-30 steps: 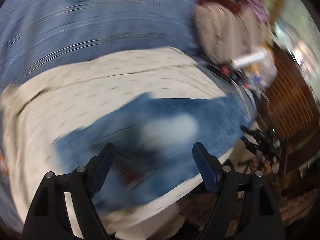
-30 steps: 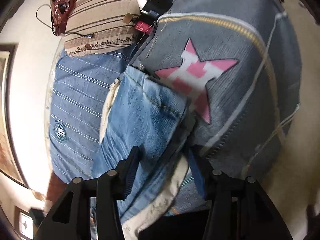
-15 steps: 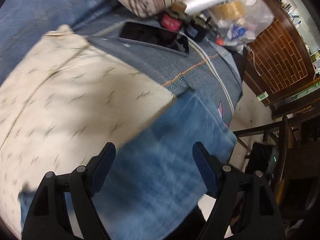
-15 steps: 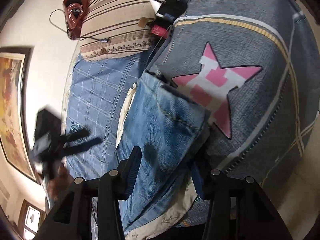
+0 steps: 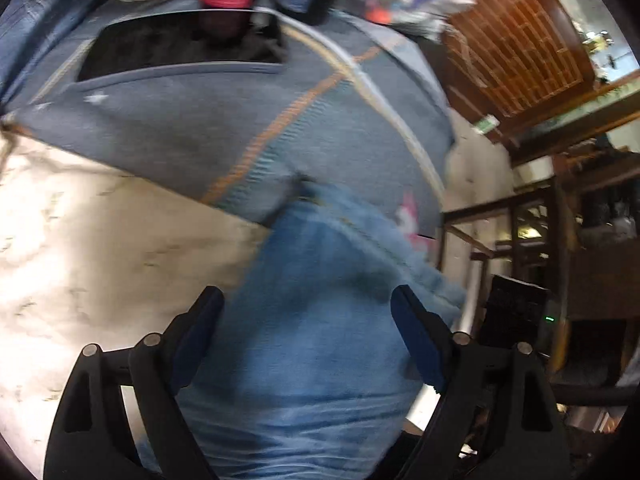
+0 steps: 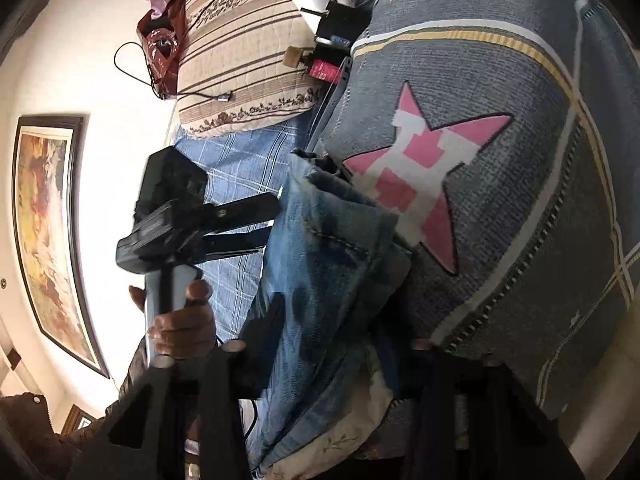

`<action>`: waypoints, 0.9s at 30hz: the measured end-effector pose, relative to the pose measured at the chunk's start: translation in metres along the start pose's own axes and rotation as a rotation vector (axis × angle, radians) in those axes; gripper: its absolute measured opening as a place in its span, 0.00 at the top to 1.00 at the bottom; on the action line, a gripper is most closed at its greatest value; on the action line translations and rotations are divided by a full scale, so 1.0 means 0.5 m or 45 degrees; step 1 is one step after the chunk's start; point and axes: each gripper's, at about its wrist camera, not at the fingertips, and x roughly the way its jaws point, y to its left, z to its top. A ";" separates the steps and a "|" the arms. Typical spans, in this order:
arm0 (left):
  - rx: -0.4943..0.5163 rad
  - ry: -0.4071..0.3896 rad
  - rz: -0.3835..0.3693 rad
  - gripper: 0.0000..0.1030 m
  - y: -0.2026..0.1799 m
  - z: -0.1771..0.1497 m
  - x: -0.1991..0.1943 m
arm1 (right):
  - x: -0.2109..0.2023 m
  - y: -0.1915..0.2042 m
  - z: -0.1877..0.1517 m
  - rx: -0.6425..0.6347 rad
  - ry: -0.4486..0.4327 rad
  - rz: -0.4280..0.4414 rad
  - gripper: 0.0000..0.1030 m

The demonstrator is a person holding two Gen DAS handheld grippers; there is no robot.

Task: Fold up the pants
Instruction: 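Grasp the jeans leg with the left gripper while the right gripper grasps the hem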

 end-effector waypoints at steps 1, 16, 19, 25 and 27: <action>0.017 -0.017 0.002 0.20 -0.011 -0.002 0.000 | -0.002 0.001 -0.001 -0.002 -0.012 0.008 0.82; -0.031 -0.359 0.134 0.96 -0.005 -0.090 -0.185 | -0.004 0.249 -0.023 -0.614 -0.069 -0.221 0.91; -0.093 -0.395 0.156 0.96 0.016 -0.132 -0.216 | 0.016 0.308 -0.057 -0.738 -0.034 -0.221 0.91; -0.270 -0.425 0.206 0.96 0.088 -0.258 -0.257 | 0.085 0.392 -0.169 -0.960 0.137 -0.211 0.91; -0.353 -0.422 0.211 0.95 0.115 -0.304 -0.258 | 0.119 0.405 -0.220 -1.021 0.238 -0.211 0.90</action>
